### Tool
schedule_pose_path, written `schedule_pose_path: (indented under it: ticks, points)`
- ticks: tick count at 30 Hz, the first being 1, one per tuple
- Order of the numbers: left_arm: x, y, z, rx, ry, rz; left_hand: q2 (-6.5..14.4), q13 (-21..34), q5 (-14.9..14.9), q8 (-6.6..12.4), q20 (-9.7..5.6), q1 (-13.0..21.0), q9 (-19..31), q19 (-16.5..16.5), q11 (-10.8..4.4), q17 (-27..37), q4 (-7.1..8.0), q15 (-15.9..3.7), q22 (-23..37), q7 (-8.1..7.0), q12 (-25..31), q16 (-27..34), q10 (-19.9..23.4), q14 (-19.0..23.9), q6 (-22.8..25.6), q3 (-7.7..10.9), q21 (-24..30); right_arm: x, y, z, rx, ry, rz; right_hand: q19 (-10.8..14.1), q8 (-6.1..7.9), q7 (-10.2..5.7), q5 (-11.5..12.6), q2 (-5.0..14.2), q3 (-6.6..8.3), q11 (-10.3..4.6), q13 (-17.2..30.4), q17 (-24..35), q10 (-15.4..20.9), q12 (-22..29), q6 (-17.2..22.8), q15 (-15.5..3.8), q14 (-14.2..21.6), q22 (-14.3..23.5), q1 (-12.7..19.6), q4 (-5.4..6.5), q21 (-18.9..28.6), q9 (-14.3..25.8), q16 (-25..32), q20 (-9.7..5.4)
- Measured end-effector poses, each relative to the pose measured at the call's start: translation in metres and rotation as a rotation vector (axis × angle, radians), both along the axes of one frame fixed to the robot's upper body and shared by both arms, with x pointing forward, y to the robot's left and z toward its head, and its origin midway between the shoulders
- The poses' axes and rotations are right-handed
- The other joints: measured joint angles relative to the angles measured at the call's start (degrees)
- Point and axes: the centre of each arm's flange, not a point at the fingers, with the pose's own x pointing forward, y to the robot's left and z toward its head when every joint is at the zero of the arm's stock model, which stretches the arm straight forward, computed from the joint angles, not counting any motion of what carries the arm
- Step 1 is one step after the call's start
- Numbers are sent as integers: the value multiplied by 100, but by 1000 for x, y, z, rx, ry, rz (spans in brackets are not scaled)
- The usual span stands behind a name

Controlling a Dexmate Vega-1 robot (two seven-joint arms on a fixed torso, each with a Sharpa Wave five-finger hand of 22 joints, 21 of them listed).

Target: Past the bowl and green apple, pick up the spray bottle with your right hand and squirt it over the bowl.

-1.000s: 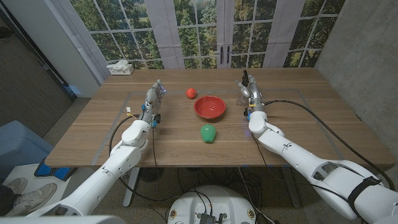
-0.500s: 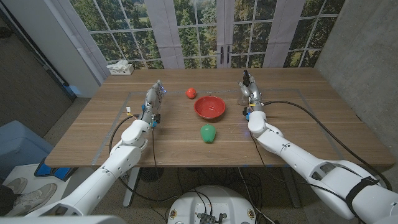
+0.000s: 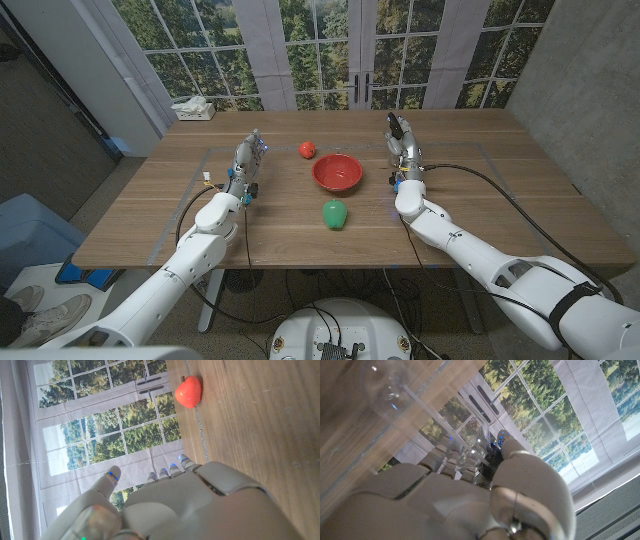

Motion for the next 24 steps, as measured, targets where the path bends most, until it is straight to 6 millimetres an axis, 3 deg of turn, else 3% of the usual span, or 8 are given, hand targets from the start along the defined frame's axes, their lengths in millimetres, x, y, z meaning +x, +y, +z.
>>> schedule_pose_path:
  ticks: [3, 7, 10, 15, 20, 24]
  points:
    - [0, 0, 0, 0, 2, 0, 0, 0, 0, 0, 0, 0, 0, 0, 0, 0, 0, 0, 0, 0, 0, 0, 0, 0, 0, 0, 0, 0, 0, 0, 6, -7, -4, 9, 160, 22, -21, -44, -67, 71, 69, 108, 71, 43, 102, 0, 0, 0, 45, 64, 21, 146, 91, -9]
    - [0, 0, 0, 1, 3, -1, 0, 0, 0, 0, 0, 0, 0, 0, 0, 0, 0, 0, 0, 0, 0, 0, 0, 0, 0, 0, 0, -1, 0, 0, 11, -11, -5, 9, 363, 108, -21, -49, -265, 150, 169, 231, 150, 123, 182, 0, 0, 27, 40, 114, 65, 362, 195, -9]
    - [0, 0, 0, 1, 4, -1, 0, 0, 0, 0, 0, 0, 0, 0, 0, -1, 0, 0, 0, 0, 0, 0, 0, 0, 0, 0, 0, -1, 1, 0, 12, -13, -3, 28, 584, 219, -21, -279, -473, 182, 278, 280, 223, 183, 171, -1, 41, 27, -194, 220, 100, 602, 222, -28]
    - [0, 0, 0, 2, 4, -1, 0, 0, 0, 0, 0, 0, 0, 0, 0, -1, 0, 0, 0, 0, 0, 0, 0, 0, 0, 0, 0, 0, 1, 1, 13, -5, 10, 30, 913, 300, -21, -279, -699, 211, 438, 307, 378, 289, 129, -8, 195, 27, -556, 350, 137, 963, 222, -30]
    - [0, -1, 0, 3, 4, -3, 0, 0, 0, 0, 0, 0, 0, 0, 0, -1, 0, 0, 0, 0, 0, 0, 0, 0, 0, 0, 0, 0, 0, 1, 19, -4, 18, 268, 1260, 329, 26, -194, -729, 131, 621, 364, 751, 473, 94, -17, 679, 57, -728, 380, 291, 1364, 378, -17]
    - [0, -1, 1, 3, 3, -4, 0, 0, 0, 0, 0, 0, 0, 0, -1, -1, 0, 0, 0, 0, 0, 0, 0, 0, 0, 0, -39, -1, 0, 1, 22, -6, 21, 408, 1623, 313, 70, -116, -710, 79, 845, 527, 1006, 654, -10, -20, 1012, 106, -692, 395, 441, 1767, 552, -39]
